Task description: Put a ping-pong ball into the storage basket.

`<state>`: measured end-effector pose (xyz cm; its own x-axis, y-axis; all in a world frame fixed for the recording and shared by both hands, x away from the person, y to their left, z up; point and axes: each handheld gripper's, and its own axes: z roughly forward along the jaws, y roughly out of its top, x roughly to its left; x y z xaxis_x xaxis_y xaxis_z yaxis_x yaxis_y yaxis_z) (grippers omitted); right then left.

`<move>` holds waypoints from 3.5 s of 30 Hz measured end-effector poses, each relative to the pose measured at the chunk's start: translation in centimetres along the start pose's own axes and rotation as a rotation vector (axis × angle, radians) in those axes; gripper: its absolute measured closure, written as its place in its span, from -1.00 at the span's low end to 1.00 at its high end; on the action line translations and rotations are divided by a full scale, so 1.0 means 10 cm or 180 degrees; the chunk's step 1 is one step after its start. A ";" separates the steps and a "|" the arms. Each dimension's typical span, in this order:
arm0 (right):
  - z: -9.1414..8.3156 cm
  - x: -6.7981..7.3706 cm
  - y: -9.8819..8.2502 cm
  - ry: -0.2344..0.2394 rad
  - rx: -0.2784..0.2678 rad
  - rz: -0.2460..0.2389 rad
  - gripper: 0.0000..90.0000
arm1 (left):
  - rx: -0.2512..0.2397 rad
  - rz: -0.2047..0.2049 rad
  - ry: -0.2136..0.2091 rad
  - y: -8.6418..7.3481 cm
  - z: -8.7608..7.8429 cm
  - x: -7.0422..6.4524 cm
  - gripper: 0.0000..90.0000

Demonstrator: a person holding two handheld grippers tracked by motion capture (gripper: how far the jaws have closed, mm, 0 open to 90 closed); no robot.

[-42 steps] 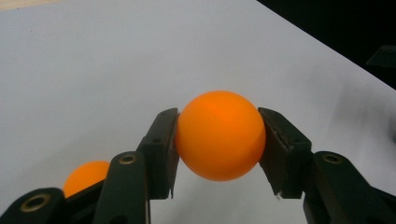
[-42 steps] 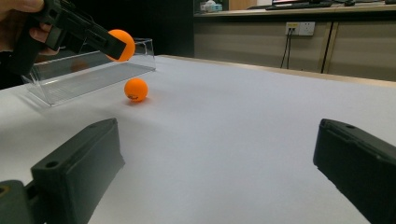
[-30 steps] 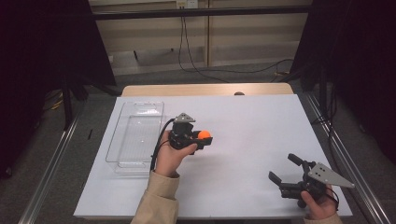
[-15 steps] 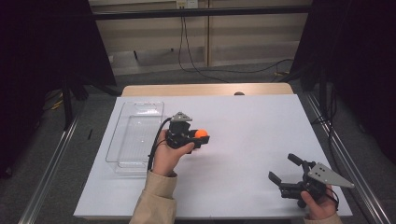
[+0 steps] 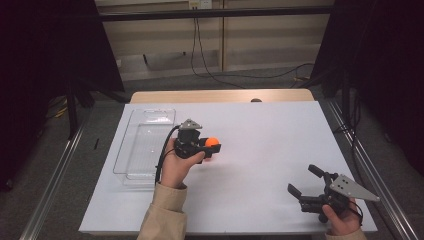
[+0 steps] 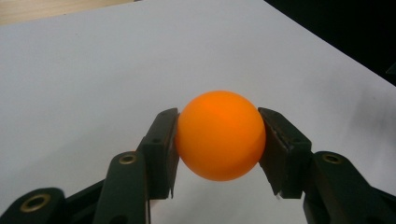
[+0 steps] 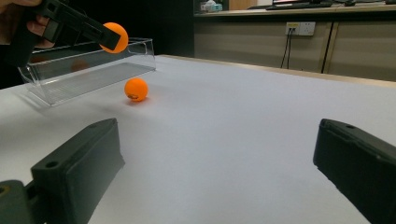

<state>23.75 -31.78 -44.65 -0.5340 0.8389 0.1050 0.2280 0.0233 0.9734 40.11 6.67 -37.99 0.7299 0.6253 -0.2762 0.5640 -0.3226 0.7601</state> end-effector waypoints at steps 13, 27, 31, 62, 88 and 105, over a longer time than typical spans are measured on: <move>0.00 0.00 0.00 0.0003 0.0001 -0.0005 -0.99 | -0.0021 -0.0019 0.0032 0.00 -0.05 0.03 0.13; -0.01 0.00 0.00 0.0000 -0.0003 0.0001 -0.99 | -0.0061 -0.0066 0.0088 -0.01 -0.11 0.09 0.13; -0.01 0.00 0.00 -0.0001 -0.0001 0.0002 -0.99 | -0.0074 -0.0078 0.0111 -0.01 -0.14 0.11 0.13; -0.01 0.00 0.00 0.0002 -0.0003 -0.0003 -0.99 | -0.0162 -0.0140 0.0251 -0.03 -0.31 0.25 0.13; -0.01 0.00 0.00 0.0001 -0.0005 -0.0007 -0.99 | -0.0266 -0.0201 0.0366 -0.05 -0.47 0.36 0.13; 0.00 0.00 0.00 0.0002 0.0000 -0.0011 -0.98 | -0.0303 -0.0240 0.0472 -0.09 -0.56 0.44 0.13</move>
<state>23.73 -31.83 -44.65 -0.5355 0.8384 0.1017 0.2260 0.0262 0.9738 40.68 13.71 -36.55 0.6180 0.7454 -0.2499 0.5707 -0.2068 0.7947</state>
